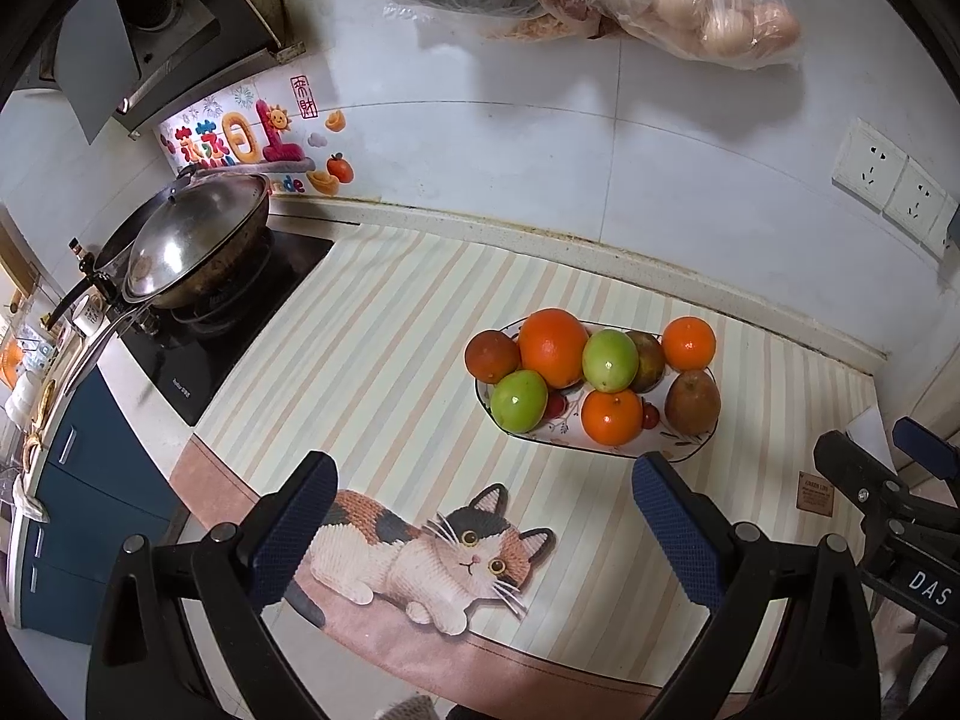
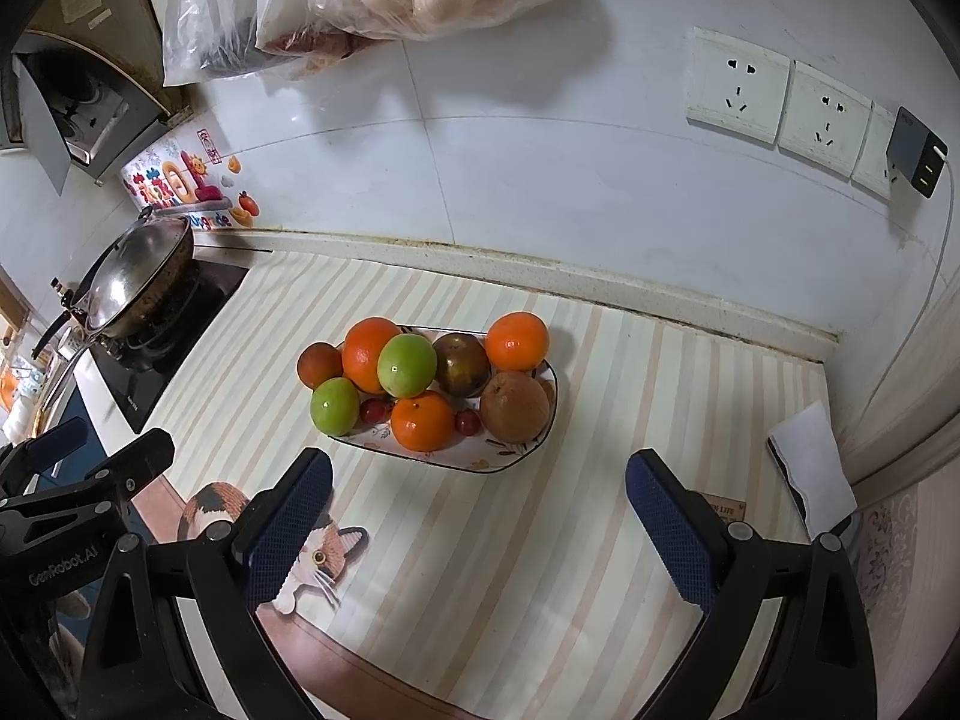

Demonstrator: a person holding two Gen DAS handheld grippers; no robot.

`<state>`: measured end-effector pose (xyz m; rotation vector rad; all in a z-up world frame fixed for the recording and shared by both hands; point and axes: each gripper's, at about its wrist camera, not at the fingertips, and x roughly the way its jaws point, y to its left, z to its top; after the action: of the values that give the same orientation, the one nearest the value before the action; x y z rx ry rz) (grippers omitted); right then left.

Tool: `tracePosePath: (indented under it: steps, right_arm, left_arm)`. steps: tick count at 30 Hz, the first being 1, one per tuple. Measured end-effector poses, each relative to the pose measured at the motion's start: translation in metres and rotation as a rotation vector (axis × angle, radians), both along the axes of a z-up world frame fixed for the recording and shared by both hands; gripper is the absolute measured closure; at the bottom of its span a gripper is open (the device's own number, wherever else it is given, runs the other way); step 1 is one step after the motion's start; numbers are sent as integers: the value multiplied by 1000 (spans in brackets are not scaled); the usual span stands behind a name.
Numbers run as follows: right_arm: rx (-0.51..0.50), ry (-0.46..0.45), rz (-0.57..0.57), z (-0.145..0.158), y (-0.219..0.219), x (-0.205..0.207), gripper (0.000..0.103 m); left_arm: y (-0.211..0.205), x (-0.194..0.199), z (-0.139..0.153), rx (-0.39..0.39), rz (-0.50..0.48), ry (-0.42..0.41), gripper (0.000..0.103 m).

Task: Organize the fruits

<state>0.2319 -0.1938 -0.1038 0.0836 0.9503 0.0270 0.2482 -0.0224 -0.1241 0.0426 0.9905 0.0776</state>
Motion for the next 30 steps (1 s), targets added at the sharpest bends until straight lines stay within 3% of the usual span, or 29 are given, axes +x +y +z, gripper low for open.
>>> tracePosePath:
  steps: [30]
  right_arm:
    - [11, -5, -5, 3, -2, -17, 3]
  left_arm:
    - [0, -5, 3, 2, 0, 0, 2]
